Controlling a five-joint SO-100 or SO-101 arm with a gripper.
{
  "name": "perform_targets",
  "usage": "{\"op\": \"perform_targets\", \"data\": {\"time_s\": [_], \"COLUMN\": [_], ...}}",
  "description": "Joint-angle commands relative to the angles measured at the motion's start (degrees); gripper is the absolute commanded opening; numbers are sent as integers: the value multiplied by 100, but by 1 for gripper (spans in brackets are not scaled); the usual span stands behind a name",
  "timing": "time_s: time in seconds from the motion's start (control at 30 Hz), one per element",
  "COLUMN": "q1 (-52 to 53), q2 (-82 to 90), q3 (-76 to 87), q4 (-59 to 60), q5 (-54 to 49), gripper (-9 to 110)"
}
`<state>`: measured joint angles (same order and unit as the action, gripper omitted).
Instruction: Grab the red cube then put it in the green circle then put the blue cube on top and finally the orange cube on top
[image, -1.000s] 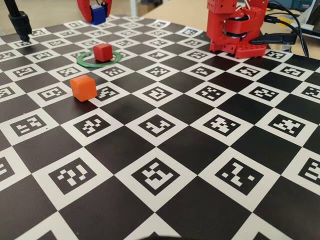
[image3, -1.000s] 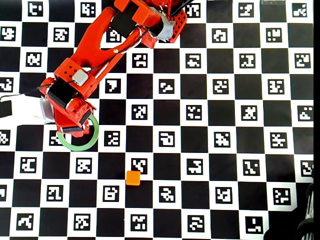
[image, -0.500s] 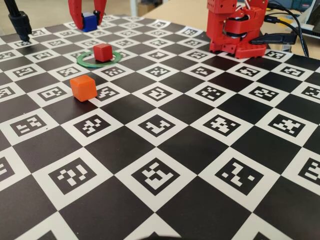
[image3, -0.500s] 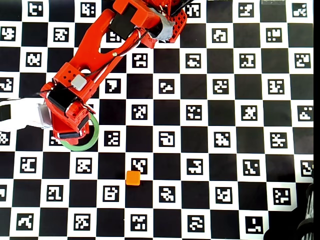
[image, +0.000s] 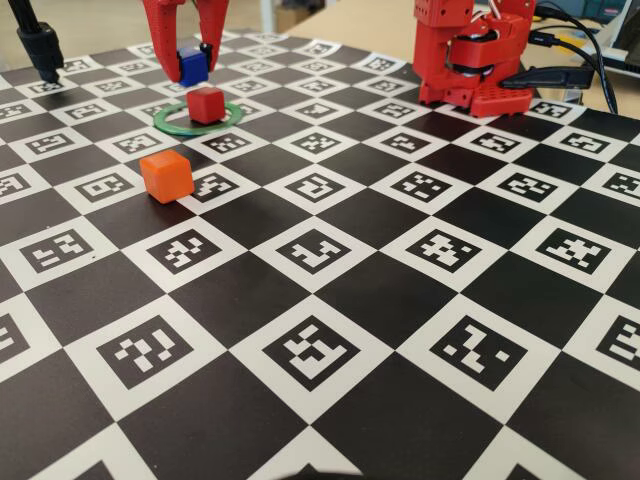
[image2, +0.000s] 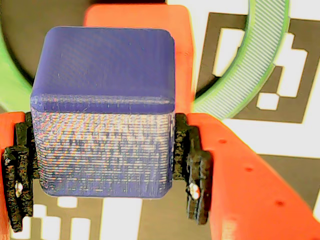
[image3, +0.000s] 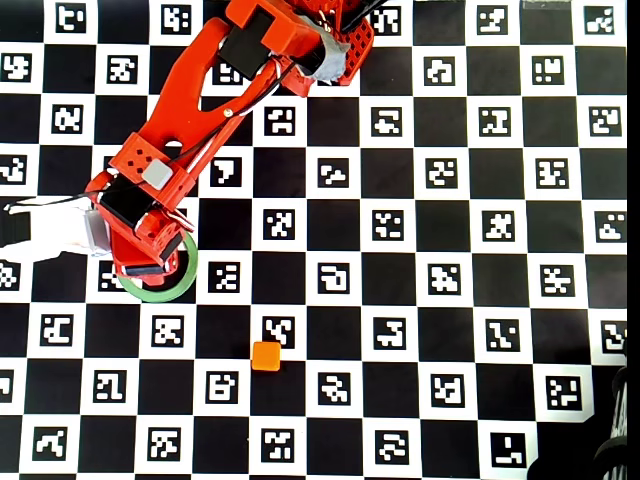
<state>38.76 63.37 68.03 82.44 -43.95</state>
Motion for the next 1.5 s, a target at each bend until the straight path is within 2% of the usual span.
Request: {"op": "perform_targets", "data": {"time_s": [0.0,1.47], "q1": [88,-97], "q2": [747,1354], "q3": [-18,817], "q4": [-88,-545], "q5": [-9,264], "gripper": [5,5]}}
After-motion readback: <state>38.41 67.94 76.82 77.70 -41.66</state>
